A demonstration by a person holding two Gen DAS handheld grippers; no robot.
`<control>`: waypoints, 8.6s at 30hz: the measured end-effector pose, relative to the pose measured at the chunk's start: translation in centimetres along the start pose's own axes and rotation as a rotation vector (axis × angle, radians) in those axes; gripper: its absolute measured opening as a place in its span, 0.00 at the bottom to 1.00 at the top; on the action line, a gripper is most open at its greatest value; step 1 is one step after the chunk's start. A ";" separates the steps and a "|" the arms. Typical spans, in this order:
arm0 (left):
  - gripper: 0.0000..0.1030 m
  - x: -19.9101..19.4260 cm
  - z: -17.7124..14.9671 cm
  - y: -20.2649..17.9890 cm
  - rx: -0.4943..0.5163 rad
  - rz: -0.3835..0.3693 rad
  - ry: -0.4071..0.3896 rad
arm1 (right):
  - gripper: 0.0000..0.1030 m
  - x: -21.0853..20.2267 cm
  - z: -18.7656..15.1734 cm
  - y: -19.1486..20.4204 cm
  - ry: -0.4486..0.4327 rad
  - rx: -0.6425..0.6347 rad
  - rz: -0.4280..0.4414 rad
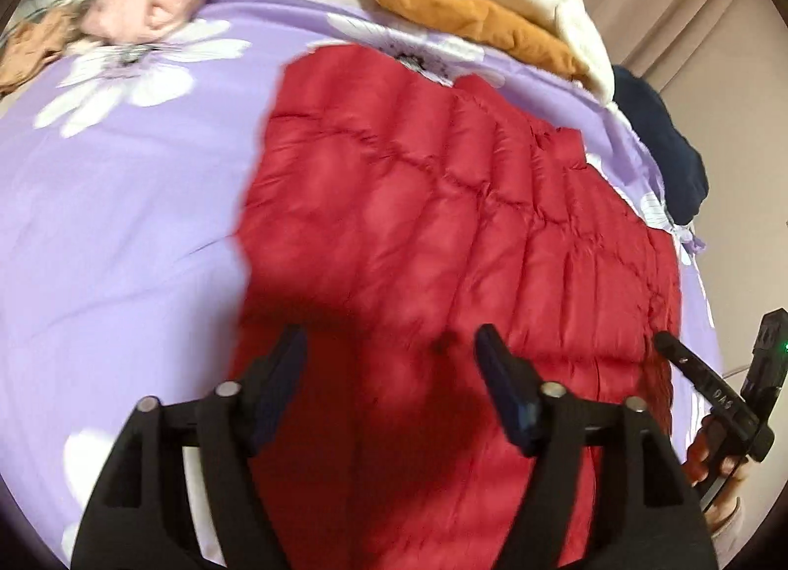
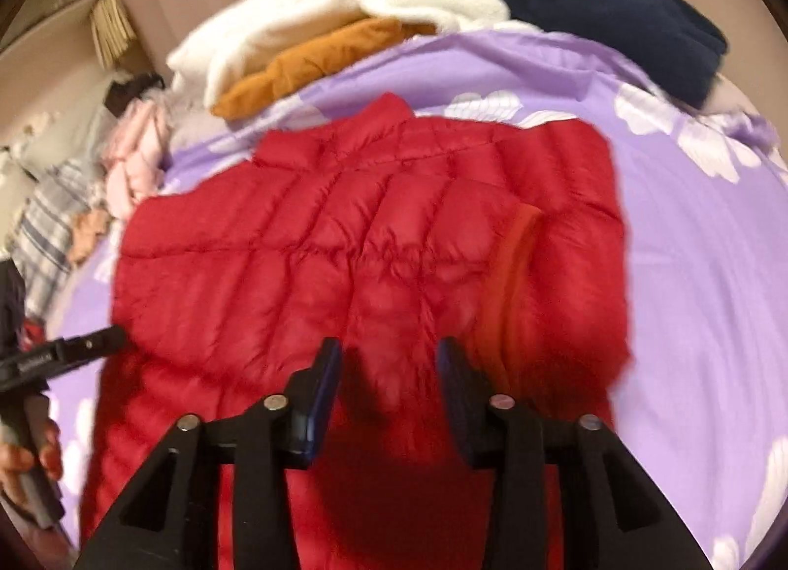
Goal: Fold large clothes
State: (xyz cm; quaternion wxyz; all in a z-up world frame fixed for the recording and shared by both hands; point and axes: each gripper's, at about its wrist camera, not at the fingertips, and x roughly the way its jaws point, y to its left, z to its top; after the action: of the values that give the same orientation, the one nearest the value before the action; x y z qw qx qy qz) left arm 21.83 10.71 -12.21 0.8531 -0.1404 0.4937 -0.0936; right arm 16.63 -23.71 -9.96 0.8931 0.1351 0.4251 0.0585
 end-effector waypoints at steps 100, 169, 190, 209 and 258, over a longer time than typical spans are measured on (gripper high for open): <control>0.16 -14.4 -16.4 -1.3 -0.146 -0.336 -0.076 | 0.20 -13.9 -11.7 0.3 -0.053 0.063 0.316; 0.17 -23.7 -15.9 -4.2 0.020 -0.430 -0.230 | 0.20 -20.3 -7.7 0.9 -0.226 -0.082 0.505; 0.17 -24.7 -15.9 -4.3 0.031 -0.435 -0.244 | 0.20 -20.8 -7.1 1.0 -0.236 -0.092 0.537; 0.17 -24.1 -15.5 -4.1 0.017 -0.429 -0.226 | 0.20 -20.4 -7.4 1.1 -0.226 -0.045 0.538; 0.18 -20.5 -10.4 -3.7 -0.005 -0.393 -0.209 | 0.20 -17.0 -5.1 0.0 -0.222 0.069 0.500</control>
State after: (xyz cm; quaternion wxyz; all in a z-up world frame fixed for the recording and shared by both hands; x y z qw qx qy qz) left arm 2.60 11.77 0.81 0.8646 -0.2450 0.3662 -0.2415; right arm 1.89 -26.45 -0.38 0.8869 0.2718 0.2798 0.2475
